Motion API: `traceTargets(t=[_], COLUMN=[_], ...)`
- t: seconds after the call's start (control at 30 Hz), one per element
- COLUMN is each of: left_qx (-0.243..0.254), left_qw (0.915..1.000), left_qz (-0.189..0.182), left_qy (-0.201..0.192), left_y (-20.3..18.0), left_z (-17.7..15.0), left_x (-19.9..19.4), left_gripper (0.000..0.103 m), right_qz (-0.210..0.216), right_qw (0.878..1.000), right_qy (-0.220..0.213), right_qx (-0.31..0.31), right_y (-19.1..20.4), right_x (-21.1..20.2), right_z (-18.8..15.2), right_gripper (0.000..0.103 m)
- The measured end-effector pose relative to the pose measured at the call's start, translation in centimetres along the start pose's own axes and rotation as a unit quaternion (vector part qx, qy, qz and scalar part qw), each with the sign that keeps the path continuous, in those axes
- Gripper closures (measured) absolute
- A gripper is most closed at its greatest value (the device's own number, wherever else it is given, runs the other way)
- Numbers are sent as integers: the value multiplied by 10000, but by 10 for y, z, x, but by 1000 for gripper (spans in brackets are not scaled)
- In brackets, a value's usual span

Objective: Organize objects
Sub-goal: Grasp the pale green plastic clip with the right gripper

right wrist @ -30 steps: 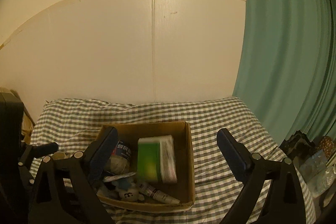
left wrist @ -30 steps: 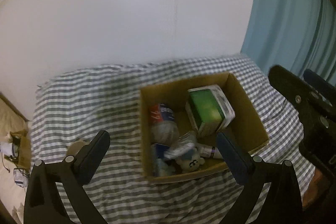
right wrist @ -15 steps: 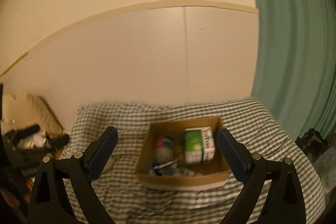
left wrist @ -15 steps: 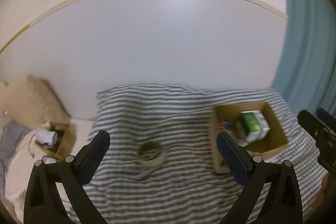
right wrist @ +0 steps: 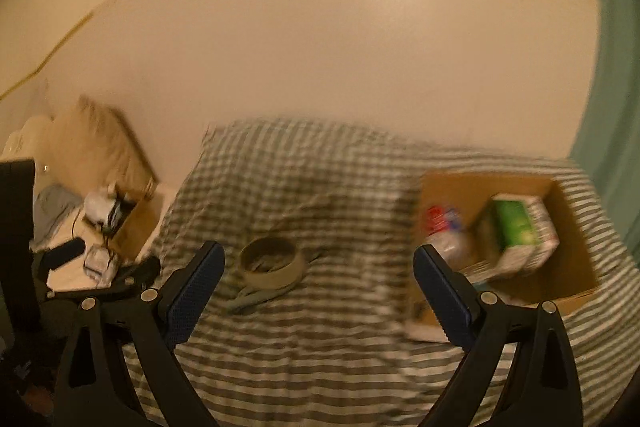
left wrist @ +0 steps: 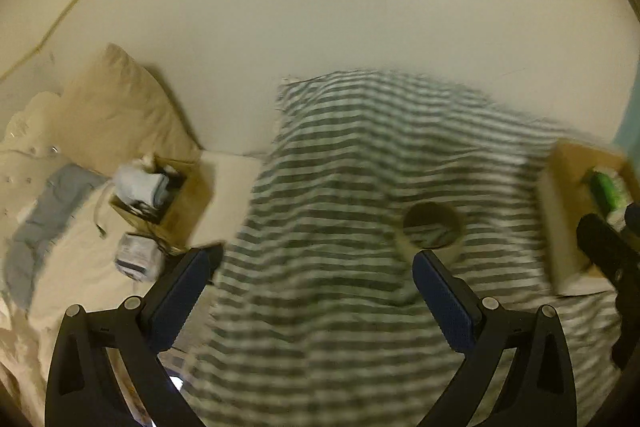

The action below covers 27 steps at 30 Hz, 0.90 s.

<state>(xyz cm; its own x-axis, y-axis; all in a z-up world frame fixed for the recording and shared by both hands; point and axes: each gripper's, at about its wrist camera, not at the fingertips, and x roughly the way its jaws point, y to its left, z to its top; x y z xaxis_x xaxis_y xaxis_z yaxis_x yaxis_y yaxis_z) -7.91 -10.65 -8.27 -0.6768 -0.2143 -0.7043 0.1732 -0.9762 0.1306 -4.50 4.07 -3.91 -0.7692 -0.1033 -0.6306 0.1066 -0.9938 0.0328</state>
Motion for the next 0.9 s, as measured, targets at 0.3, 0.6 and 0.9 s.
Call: traceTargets(t=[0.3,0.6,0.9], left_qx=[-10,-1060,-1041], left_qw=[9980,9870,9870], left_qz=[11,-417,-402], left_qy=[634,1137,1155], left_y=[14,52,60], left_z=[-22,-36,-32], left_x=[68,102,106], left_gripper=[0,0,0], right_qz=[-38,257,114], right_qw=[9940,9837,9827], right_qy=[1091,1776,1850], right_qx=[62,-68,47], right_y=[15,50,60], right_x=[96,161,205], right_z=[-42,-66,-64], right_gripper=[7,8,38])
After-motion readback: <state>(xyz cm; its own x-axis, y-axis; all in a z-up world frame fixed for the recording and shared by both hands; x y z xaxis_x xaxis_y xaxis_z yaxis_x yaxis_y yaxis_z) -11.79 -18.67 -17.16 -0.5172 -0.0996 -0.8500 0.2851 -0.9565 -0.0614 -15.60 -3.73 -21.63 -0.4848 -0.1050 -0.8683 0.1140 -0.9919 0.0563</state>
